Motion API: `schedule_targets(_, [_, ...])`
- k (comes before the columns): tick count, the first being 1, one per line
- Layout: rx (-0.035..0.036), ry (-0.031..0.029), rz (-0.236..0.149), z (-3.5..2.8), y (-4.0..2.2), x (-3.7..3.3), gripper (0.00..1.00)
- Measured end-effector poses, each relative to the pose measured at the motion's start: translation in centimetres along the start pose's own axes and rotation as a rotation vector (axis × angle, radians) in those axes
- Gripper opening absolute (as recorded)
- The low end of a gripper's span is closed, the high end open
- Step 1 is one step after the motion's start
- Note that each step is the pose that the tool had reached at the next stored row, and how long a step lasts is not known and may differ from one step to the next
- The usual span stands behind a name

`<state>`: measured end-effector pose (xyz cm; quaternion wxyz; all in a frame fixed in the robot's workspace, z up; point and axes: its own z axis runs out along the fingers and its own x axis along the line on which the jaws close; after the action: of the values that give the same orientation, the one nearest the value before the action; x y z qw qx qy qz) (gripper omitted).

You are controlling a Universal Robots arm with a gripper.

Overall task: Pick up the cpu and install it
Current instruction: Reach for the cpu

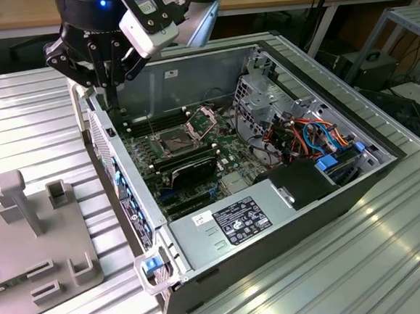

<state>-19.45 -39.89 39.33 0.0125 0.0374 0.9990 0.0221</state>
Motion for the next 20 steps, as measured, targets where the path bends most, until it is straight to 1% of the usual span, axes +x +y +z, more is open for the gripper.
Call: schedule_targets(20, [0.0000, 0.0000, 0.000, -0.07, -0.19, 2.55, 0.11])
